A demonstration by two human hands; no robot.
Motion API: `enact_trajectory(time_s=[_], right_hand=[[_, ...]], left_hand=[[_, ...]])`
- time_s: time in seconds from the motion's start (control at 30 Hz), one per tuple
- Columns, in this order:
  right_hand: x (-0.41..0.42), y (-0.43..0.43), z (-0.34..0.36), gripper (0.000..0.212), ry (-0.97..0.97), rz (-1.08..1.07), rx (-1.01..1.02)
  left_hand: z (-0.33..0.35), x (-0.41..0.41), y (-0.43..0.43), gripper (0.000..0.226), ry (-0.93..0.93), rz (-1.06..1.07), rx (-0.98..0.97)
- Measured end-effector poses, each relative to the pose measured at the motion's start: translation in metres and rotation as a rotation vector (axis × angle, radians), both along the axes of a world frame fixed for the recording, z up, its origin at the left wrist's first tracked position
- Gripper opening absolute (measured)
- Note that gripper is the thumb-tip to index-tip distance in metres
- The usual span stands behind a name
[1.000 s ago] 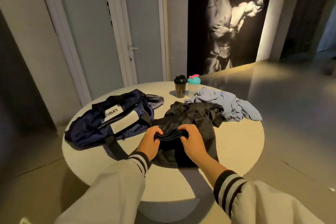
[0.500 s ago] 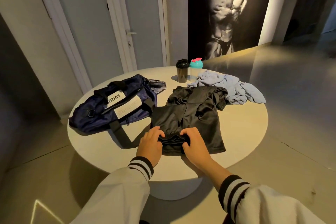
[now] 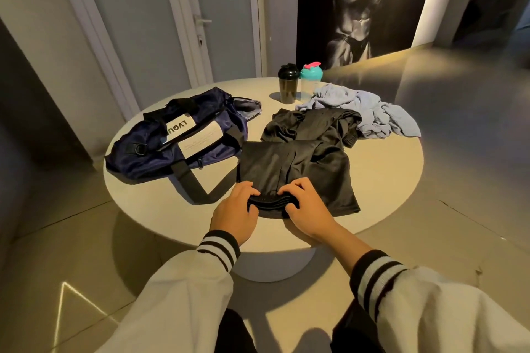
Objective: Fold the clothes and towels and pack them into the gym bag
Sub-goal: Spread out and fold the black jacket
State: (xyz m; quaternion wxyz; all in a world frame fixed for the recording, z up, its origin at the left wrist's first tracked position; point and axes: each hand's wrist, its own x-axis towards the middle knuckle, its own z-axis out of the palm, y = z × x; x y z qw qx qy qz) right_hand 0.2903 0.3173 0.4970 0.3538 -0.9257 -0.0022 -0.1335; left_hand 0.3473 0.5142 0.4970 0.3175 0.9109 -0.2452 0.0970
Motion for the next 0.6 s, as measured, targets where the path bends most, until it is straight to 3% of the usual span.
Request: enact_trajectory(time_s=[0.3,0.4,0.5,0.6], right_hand=[[-0.007,0.006,-0.004,0.039,-0.284,-0.178,-0.267],[-0.008,0.006,-0.008,0.035,-0.311,-0.232,-0.358],[-0.008,0.007,-0.012,0.035,-0.25,-0.267,-0.438],[-0.005,0.008,-0.013,0.043,-0.116,-0.229,-0.47]], left_hand=[[-0.005,0.003,-0.004,0.03,0.033,-0.058,-0.03],[-0.01,0.008,-0.004,0.029,-0.036,0.007,0.07],[-0.011,0.006,-0.004,0.027,-0.135,0.151,0.162],[-0.007,-0.001,-0.003,0.028,-0.149,0.228,0.11]])
